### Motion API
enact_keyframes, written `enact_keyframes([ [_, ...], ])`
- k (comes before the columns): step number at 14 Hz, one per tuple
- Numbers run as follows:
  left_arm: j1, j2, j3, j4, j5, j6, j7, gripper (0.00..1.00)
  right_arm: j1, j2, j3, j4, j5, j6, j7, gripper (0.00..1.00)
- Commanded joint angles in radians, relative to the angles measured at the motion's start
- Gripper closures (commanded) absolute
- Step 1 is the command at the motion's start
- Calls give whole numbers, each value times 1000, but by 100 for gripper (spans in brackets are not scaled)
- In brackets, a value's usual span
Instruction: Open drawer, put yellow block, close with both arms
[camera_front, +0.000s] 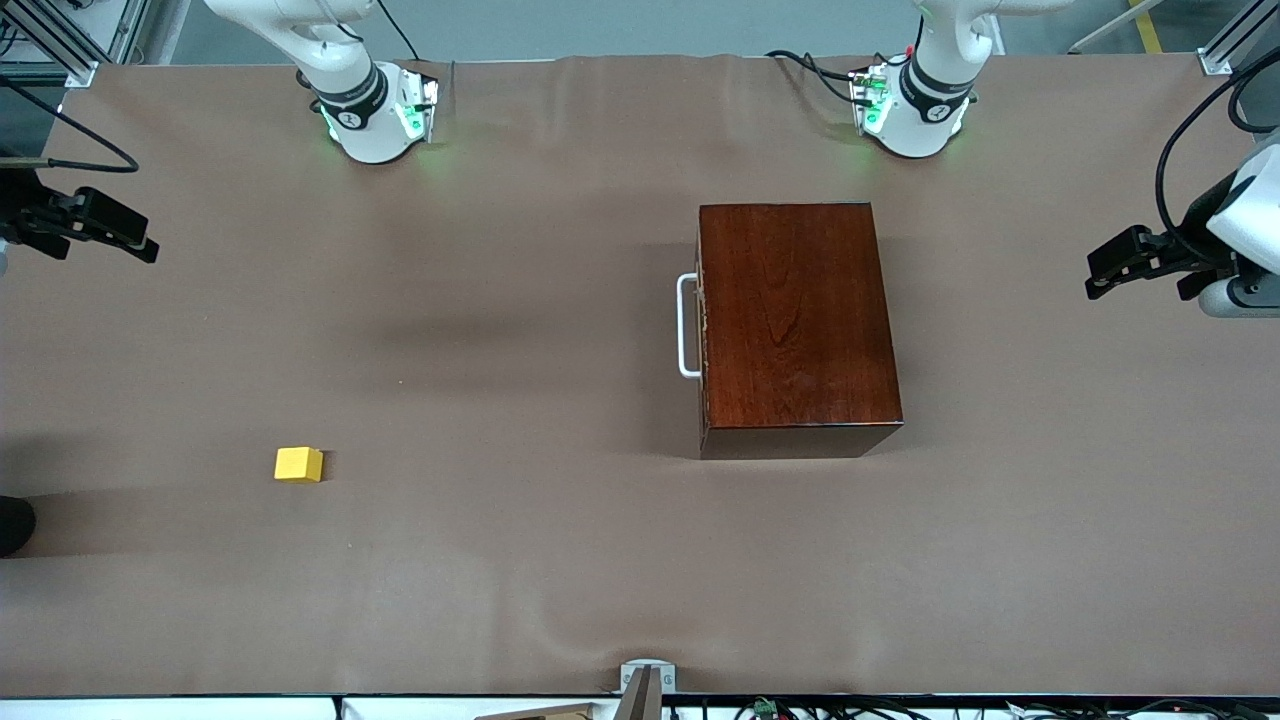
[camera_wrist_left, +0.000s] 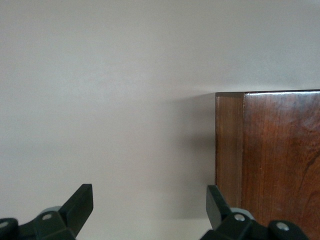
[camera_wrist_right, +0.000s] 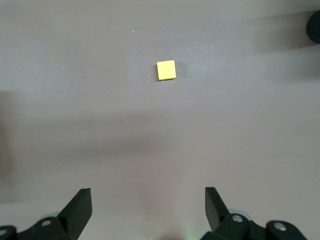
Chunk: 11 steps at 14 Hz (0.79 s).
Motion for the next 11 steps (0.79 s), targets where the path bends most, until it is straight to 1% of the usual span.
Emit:
enact_keyframes([
  [1, 7, -20, -6, -13, 16, 17, -1, 0, -10, -5, 12, -1, -8, 5, 8, 0],
  [11, 21, -10, -6, -7, 10, 22, -1, 0, -9, -1, 14, -3, -8, 14, 8, 0],
])
